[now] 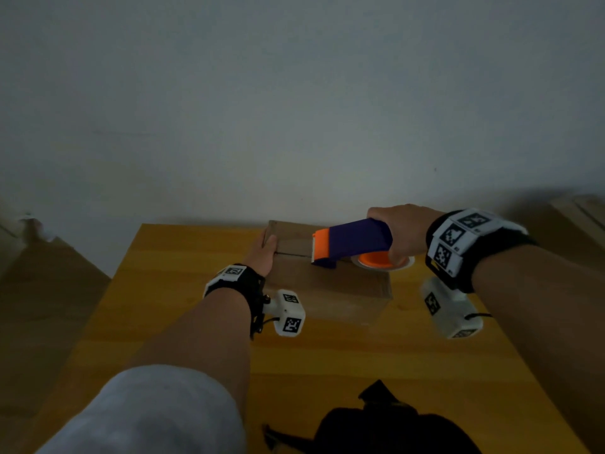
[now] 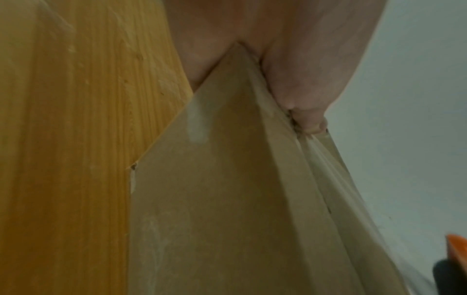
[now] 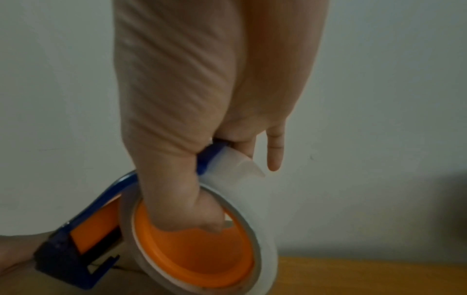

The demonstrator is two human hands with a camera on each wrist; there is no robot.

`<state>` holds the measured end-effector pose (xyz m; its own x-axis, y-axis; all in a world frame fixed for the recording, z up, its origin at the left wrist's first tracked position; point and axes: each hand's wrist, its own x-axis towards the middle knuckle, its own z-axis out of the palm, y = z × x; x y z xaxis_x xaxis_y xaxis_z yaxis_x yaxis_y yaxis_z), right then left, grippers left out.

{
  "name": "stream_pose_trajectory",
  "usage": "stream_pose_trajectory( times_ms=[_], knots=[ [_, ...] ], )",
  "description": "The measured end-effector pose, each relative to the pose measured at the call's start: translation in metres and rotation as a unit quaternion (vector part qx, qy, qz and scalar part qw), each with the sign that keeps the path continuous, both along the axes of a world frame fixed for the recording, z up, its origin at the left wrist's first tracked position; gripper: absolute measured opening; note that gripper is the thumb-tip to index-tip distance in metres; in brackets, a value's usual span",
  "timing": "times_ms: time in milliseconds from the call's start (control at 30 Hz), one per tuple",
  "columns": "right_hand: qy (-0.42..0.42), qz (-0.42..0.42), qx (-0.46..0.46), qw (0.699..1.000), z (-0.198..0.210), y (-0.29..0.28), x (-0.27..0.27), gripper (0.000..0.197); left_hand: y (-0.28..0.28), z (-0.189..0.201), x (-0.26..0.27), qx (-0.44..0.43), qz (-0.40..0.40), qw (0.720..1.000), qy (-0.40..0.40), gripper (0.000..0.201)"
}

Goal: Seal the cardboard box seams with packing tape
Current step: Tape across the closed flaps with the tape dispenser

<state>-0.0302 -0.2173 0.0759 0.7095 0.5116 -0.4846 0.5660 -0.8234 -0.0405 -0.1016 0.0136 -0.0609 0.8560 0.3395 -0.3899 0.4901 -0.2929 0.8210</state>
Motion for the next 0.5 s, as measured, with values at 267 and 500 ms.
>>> stream_pose_trajectory(
  times_ms=[267, 500],
  knots=[
    [-0.041, -0.023, -0.045, 0.998, 0.007, -0.034, 0.000, 0.063, 0.002, -0.001, 0.001, 0.021, -0.006, 0.999, 0.027, 0.055],
    [-0.054, -0.003, -0.105, 0.993, 0.002, -0.040, -0.001, 0.039, 0.000, -0.004, 0.001, 0.035, 0.001, 0.999, 0.035, 0.058]
  ],
)
